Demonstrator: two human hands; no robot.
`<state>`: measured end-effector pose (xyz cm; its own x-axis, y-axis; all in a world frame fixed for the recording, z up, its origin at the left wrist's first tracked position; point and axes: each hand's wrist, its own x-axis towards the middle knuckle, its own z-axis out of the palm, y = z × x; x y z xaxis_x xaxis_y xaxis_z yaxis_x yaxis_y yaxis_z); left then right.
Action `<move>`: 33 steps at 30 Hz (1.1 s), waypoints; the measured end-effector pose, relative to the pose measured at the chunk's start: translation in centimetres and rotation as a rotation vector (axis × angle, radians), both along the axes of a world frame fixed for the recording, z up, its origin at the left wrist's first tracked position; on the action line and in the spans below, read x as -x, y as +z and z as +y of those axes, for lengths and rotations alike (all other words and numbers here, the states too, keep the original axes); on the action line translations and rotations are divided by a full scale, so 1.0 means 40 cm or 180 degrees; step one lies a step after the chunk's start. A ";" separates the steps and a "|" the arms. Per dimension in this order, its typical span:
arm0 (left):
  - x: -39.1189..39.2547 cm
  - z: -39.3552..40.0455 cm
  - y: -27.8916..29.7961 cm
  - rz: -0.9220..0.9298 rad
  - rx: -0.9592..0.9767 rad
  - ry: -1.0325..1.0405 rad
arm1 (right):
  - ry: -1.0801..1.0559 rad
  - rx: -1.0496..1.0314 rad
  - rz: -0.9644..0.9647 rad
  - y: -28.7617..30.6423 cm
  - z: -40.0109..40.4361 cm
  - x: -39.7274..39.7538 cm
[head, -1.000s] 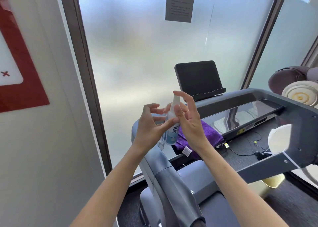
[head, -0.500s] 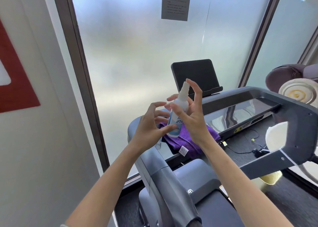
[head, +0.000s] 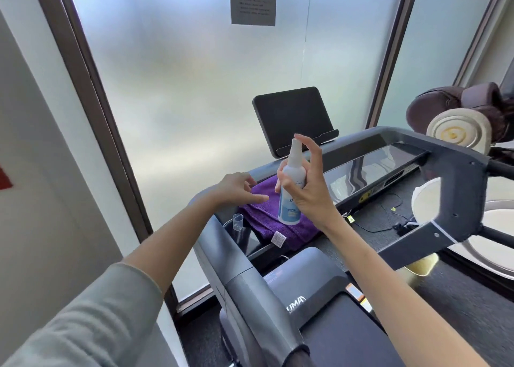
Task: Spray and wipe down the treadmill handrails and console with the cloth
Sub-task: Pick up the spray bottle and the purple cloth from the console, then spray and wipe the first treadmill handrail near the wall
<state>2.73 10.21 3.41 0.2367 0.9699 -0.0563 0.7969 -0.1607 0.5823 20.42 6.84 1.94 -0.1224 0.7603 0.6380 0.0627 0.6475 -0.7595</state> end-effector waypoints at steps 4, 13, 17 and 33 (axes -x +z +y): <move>-0.035 0.052 -0.037 0.0491 -0.0024 0.0096 | -0.0049 0.0012 0.0173 -0.008 -0.012 -0.026; -0.056 0.078 -0.055 0.0380 0.0283 0.0262 | -0.0128 0.0001 0.0223 -0.021 -0.013 -0.040; -0.051 0.079 -0.065 -0.0117 0.0437 0.0460 | -0.0085 -0.0006 0.0159 -0.025 -0.006 -0.039; 0.010 -0.027 0.169 -0.3370 0.0403 0.0952 | -0.0280 -0.0178 0.0187 0.030 0.009 -0.075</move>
<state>2.34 9.11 10.16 -0.0190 0.9976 -0.0667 -0.1169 0.0640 0.9911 23.40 7.21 3.14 -0.0179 0.7295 0.6837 0.0775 0.6828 -0.7265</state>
